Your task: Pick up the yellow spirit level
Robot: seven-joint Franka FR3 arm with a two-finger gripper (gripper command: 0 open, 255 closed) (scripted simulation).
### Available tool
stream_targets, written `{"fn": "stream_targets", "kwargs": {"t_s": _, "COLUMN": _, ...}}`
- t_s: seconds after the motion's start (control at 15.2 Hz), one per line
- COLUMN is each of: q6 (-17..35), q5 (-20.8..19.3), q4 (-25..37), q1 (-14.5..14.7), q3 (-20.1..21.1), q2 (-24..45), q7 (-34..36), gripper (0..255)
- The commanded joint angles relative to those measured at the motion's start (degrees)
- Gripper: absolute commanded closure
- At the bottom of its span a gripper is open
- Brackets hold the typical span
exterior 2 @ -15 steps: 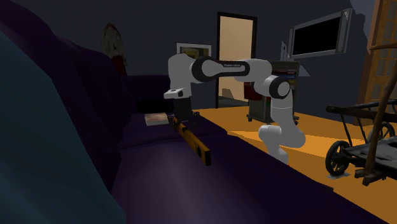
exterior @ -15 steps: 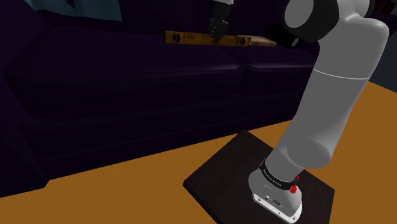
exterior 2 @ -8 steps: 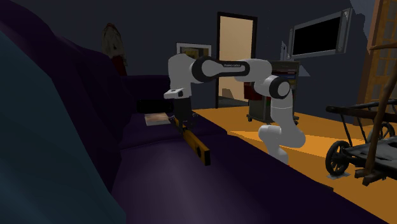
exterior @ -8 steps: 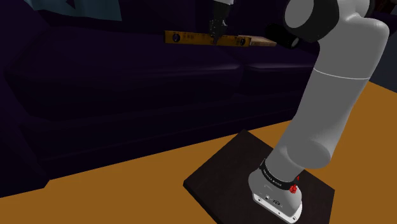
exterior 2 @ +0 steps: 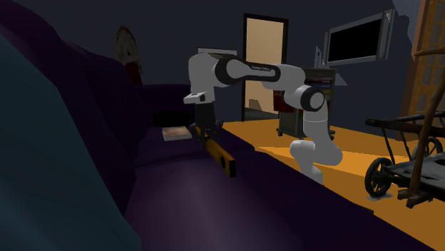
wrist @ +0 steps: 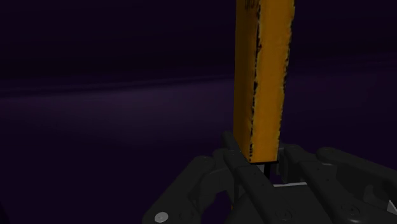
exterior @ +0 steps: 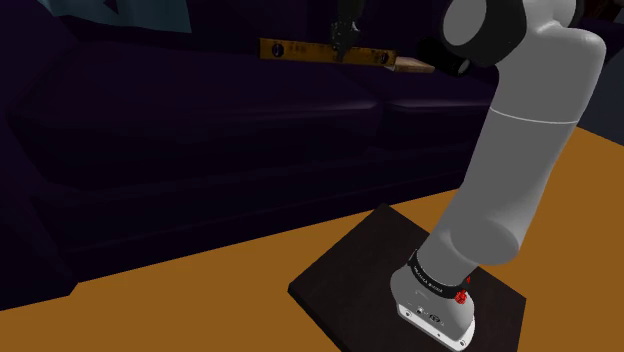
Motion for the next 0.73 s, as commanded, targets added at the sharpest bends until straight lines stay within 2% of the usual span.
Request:
{"fn": "stream_targets", "kwargs": {"t_s": 0.0, "q6": -2.0, "q5": 0.6, "q4": 2.8, "q1": -0.6, "q3": -0.1, "q2": 1.0, "q7": -0.1, "gripper": 255}}
{"fn": "stream_targets", "kwargs": {"t_s": 0.53, "q6": -10.3, "q5": 3.0, "q4": 14.6, "q1": -3.3, "q3": -0.3, "q2": 5.0, "q7": -0.3, "gripper": 255}}
{"fn": "stream_targets", "kwargs": {"t_s": 0.66, "q6": -10.5, "q5": 3.1, "q4": 14.9, "q1": -3.4, "q3": -0.3, "q2": 5.1, "q7": -0.3, "gripper": 255}}
